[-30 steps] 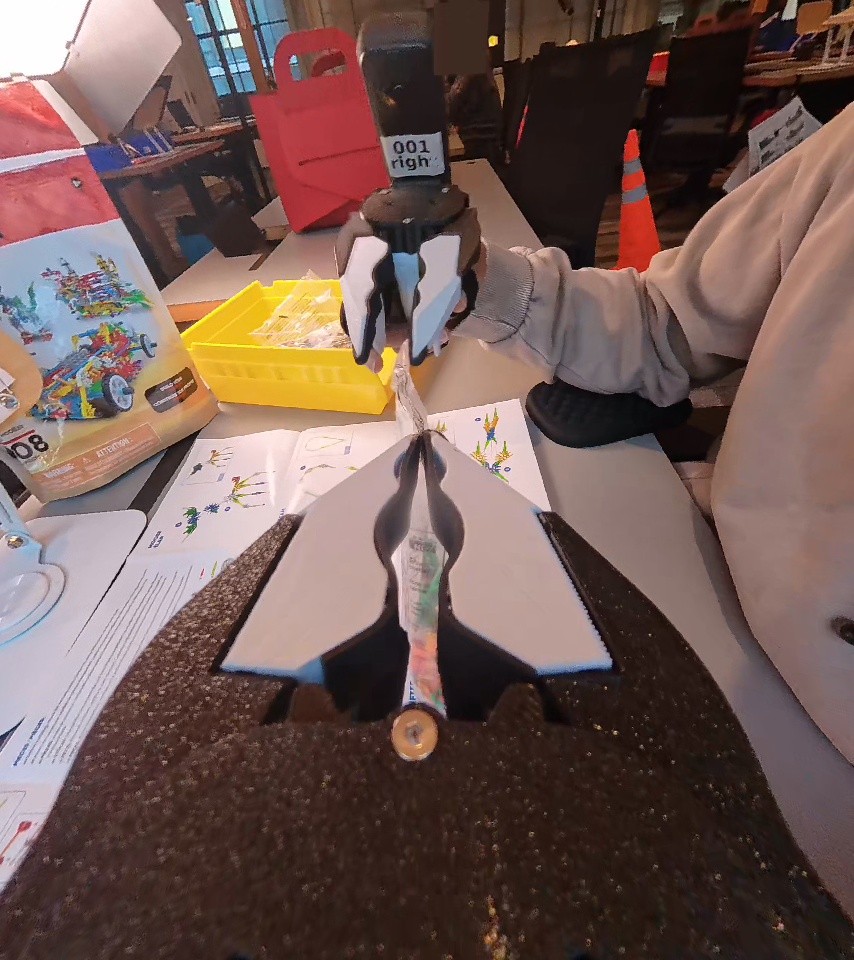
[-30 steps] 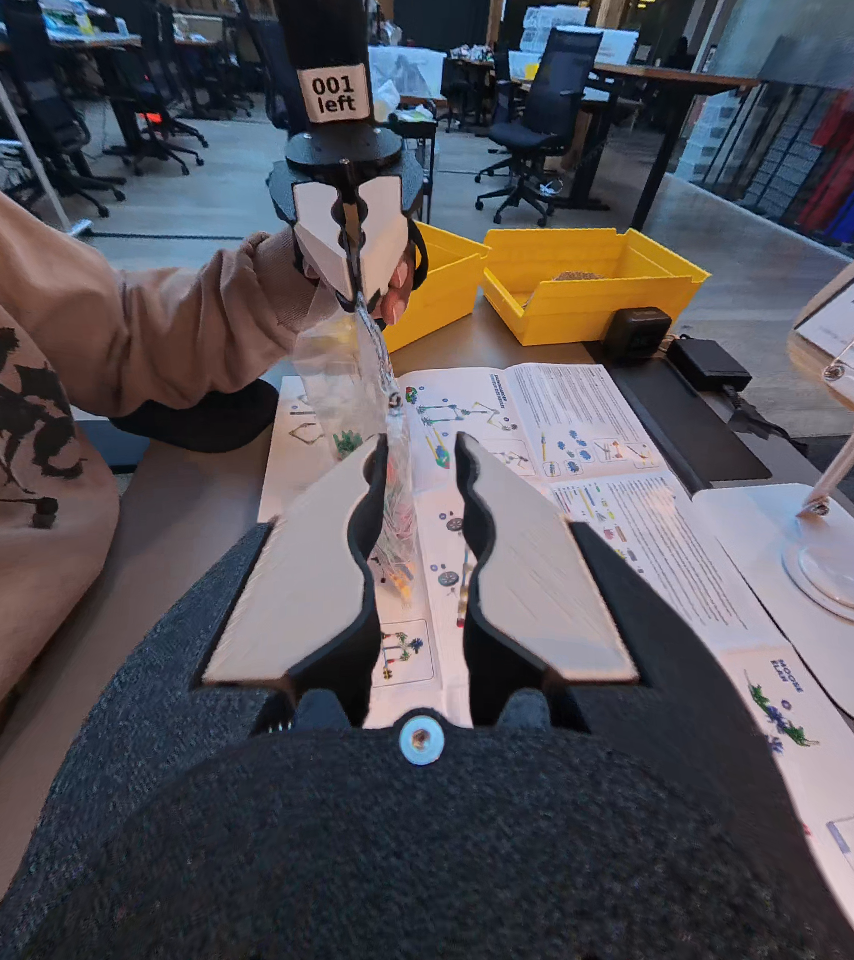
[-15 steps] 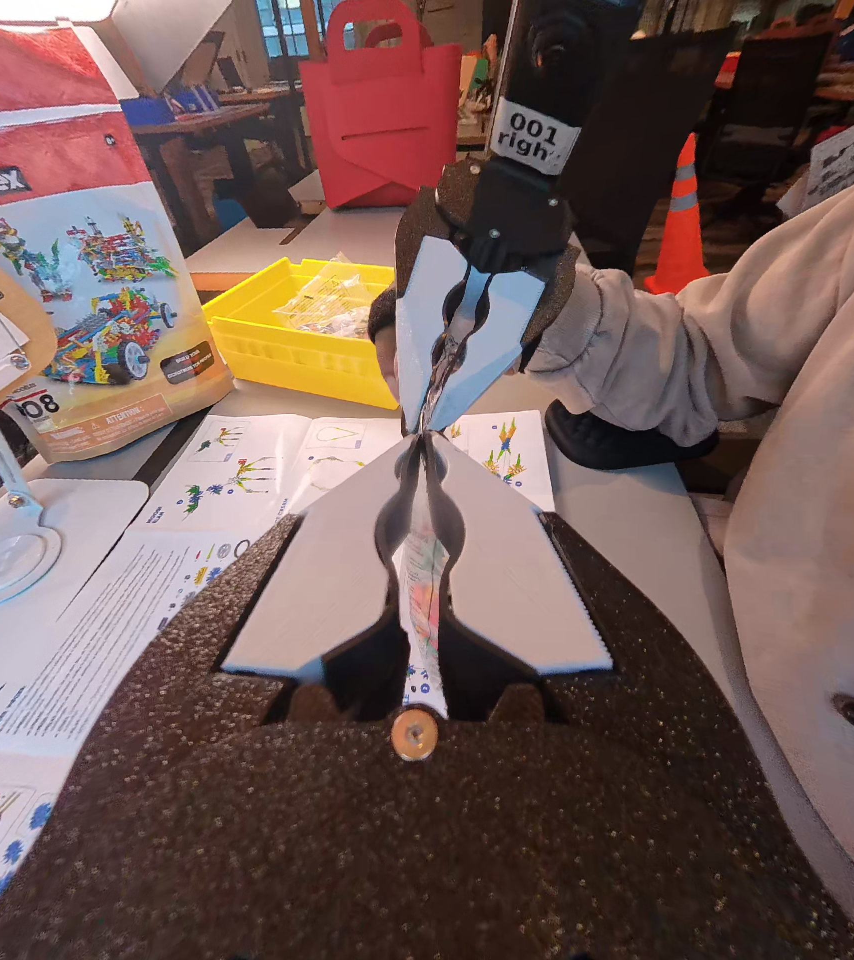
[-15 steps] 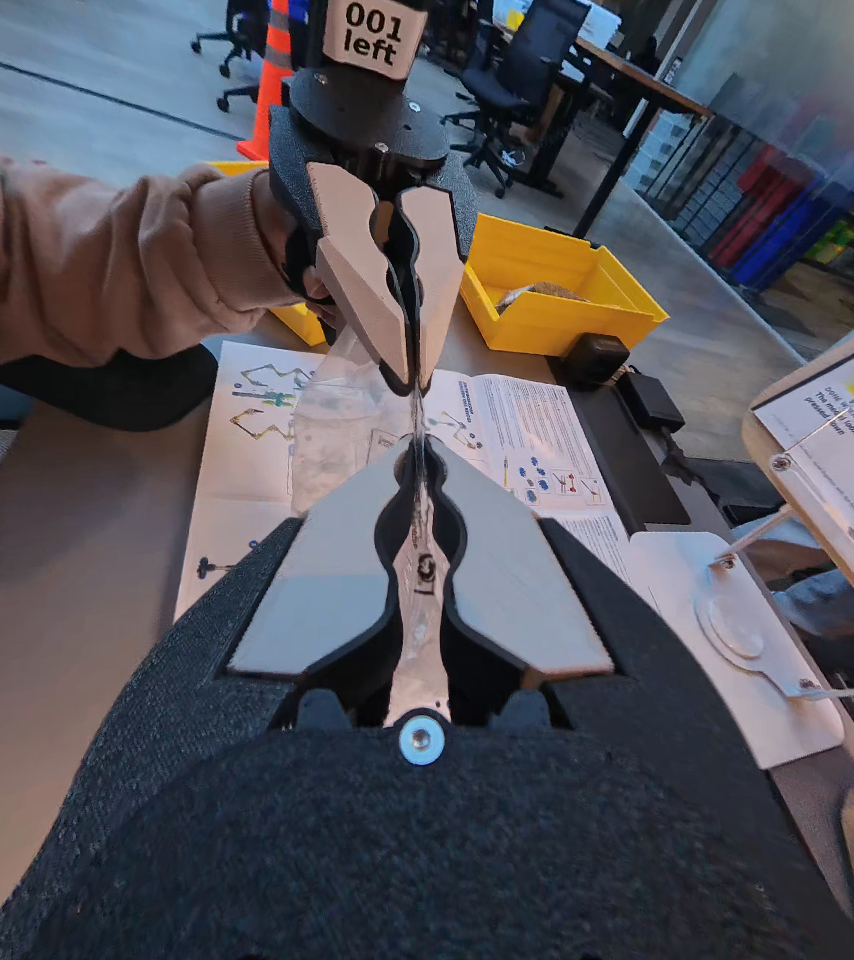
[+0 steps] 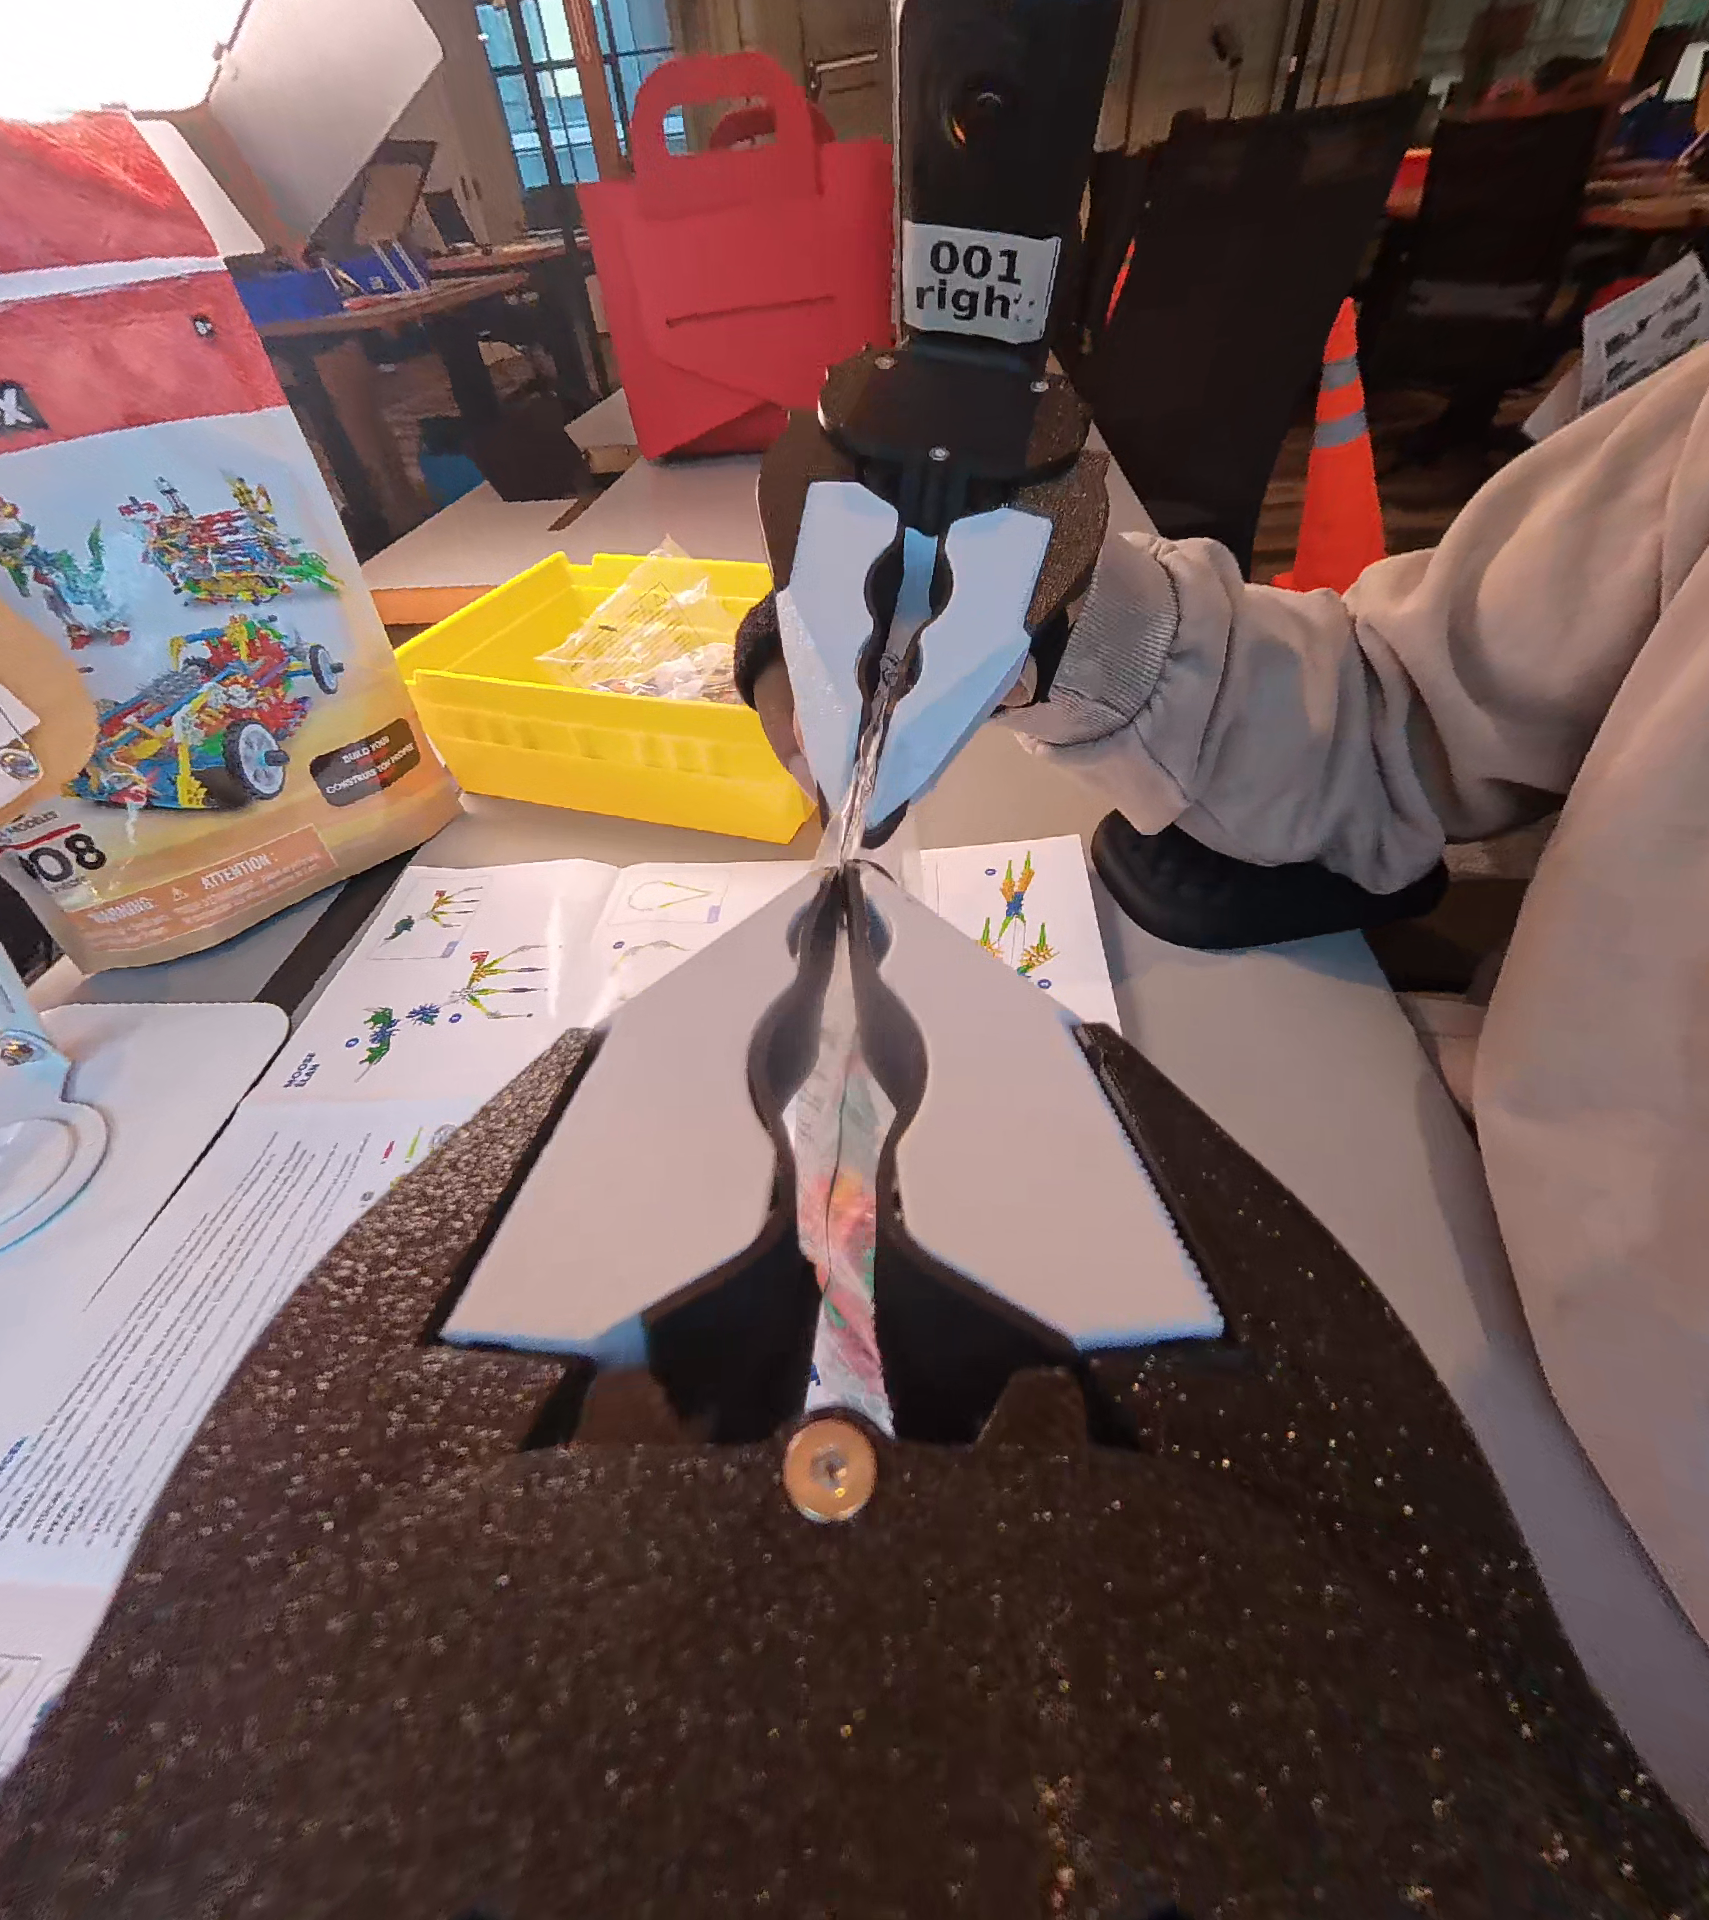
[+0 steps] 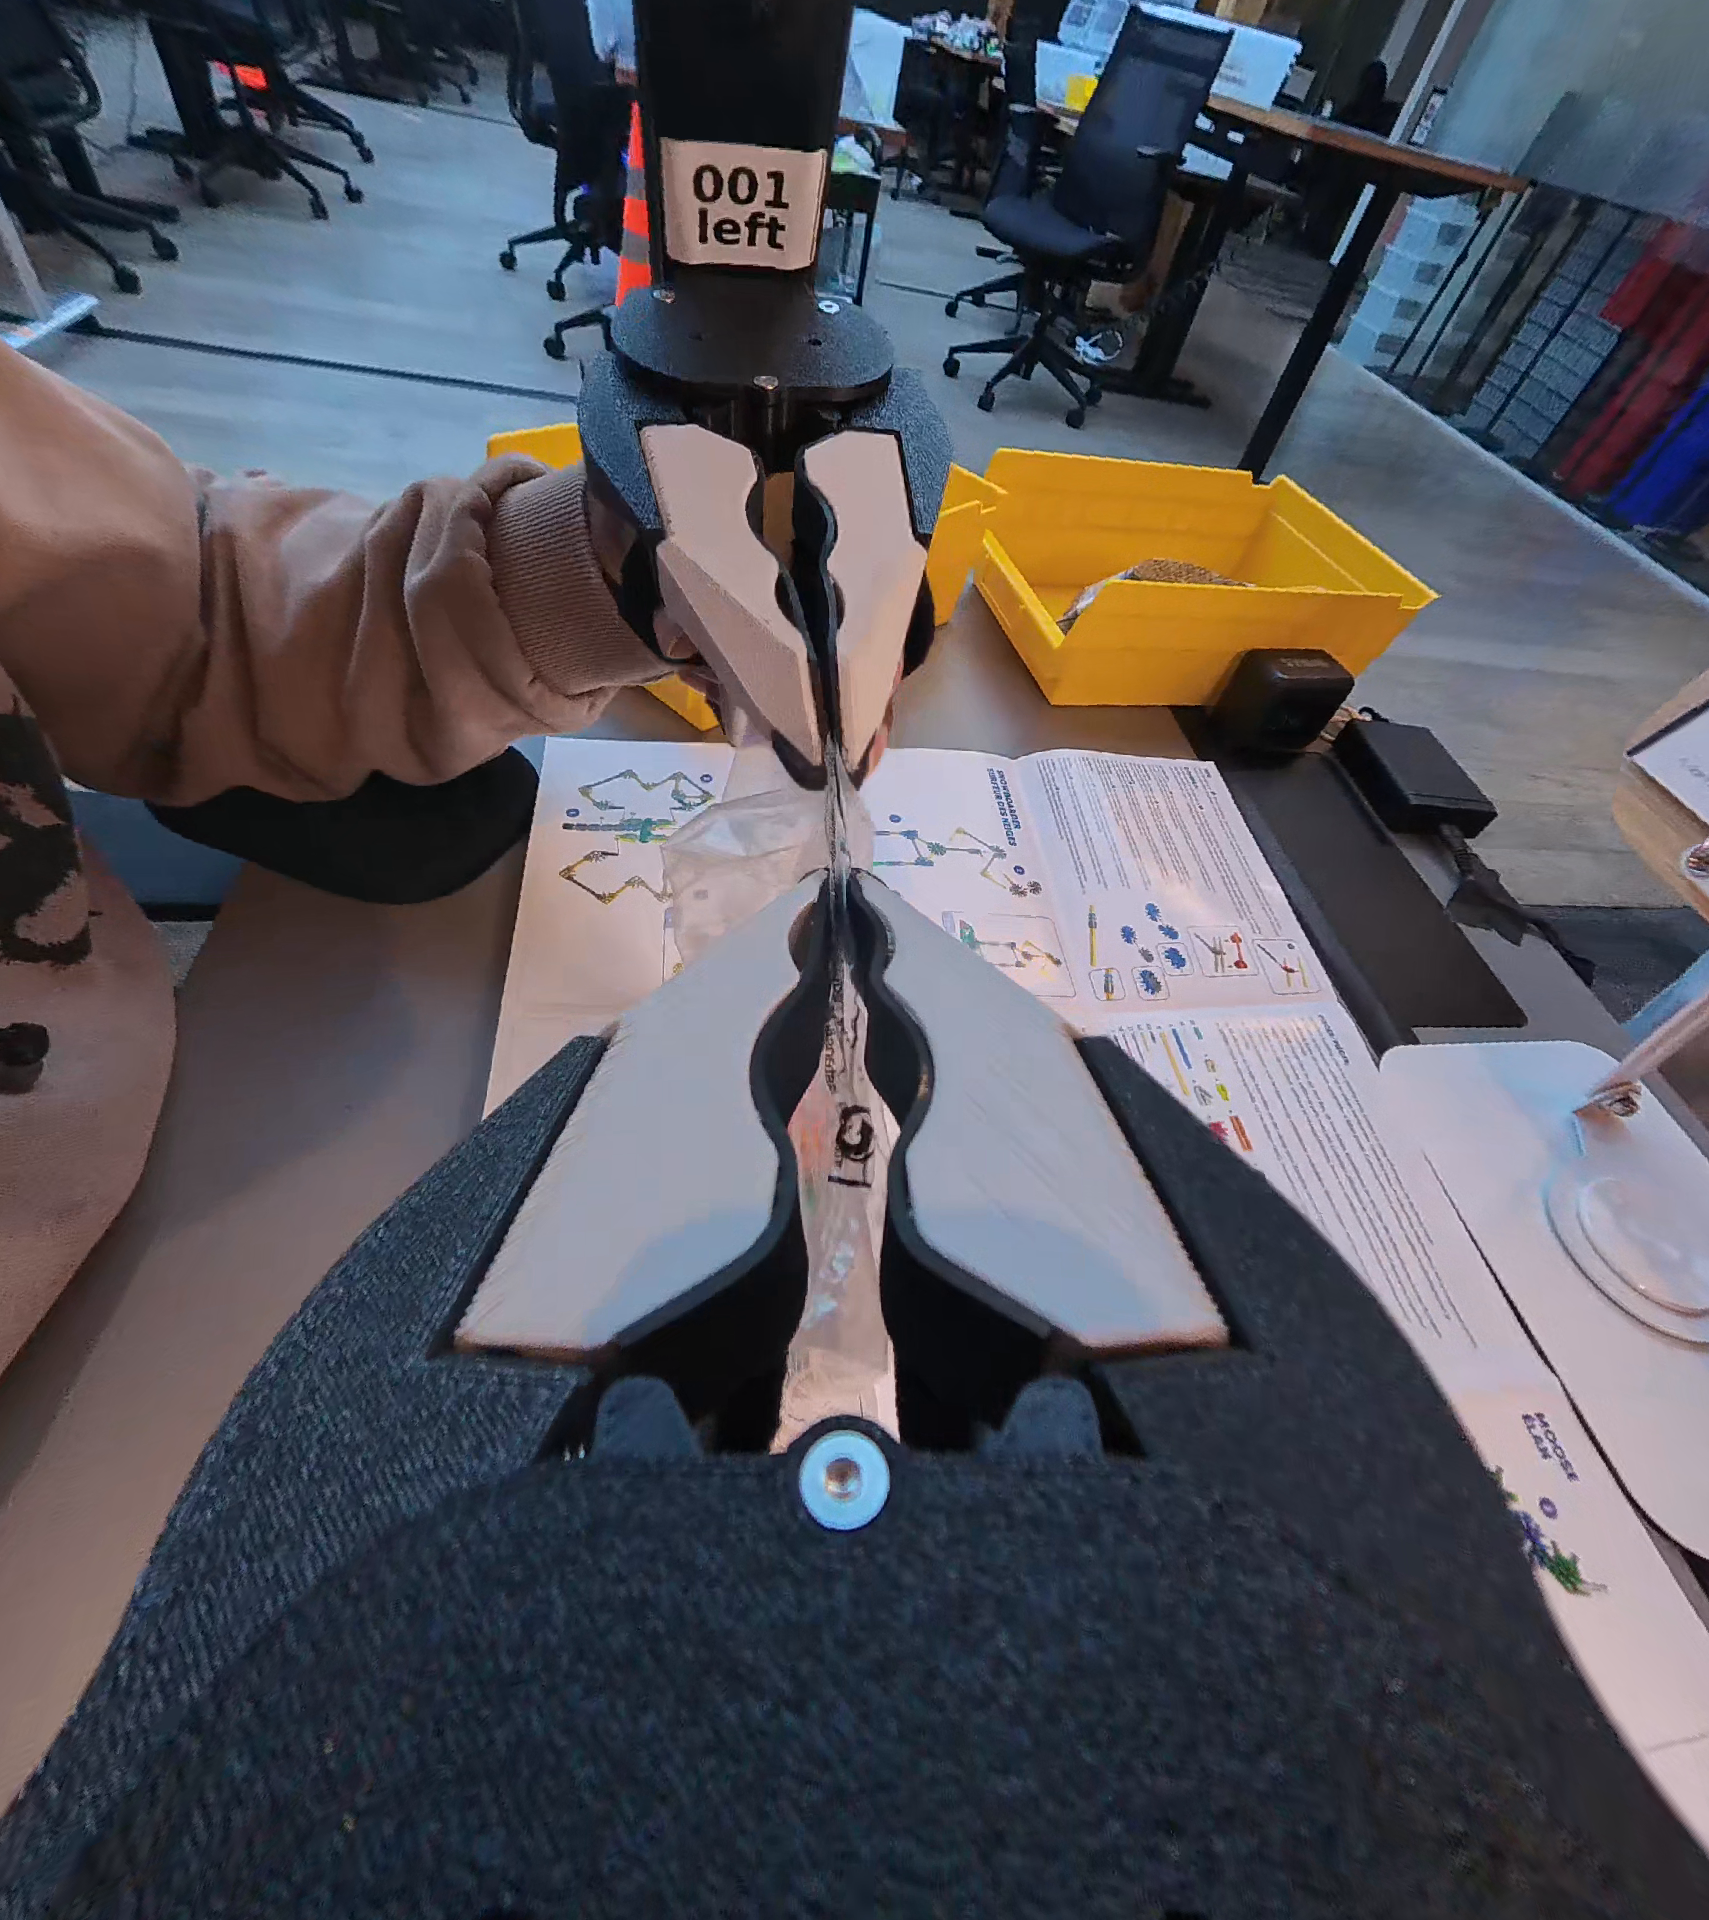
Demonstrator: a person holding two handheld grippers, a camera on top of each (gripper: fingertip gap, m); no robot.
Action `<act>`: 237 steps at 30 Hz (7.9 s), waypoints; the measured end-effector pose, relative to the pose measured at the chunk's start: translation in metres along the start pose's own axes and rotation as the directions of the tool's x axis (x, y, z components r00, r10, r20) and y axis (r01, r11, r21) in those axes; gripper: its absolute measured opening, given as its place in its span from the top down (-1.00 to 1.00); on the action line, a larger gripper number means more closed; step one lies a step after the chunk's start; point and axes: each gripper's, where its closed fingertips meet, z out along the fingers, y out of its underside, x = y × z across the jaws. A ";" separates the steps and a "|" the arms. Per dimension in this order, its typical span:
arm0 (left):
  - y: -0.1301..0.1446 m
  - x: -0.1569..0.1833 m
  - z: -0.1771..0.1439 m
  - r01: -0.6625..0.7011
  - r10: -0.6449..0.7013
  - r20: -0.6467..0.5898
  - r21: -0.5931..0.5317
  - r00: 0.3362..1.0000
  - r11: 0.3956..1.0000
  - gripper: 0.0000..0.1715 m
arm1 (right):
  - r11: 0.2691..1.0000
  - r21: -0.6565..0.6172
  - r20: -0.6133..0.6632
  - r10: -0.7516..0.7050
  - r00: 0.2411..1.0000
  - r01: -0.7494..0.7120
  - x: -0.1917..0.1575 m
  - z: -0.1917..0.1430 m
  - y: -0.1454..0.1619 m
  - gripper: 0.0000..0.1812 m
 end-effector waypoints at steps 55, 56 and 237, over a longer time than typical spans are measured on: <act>-0.004 0.016 0.011 0.019 -0.018 -0.045 0.031 0.999 0.999 1.00 | 0.994 -0.012 -0.092 -0.110 0.990 0.109 0.005 -0.012 -0.003 1.00; -0.003 0.014 0.011 0.010 -0.009 -0.030 0.029 0.999 1.000 1.00 | 0.993 -0.016 -0.099 -0.115 0.988 0.114 0.007 -0.012 -0.002 1.00; -0.002 0.022 0.032 -0.120 0.127 0.084 -0.086 0.988 0.989 1.00 | 0.984 0.020 -0.058 -0.176 0.983 0.178 -0.011 -0.009 -0.013 0.57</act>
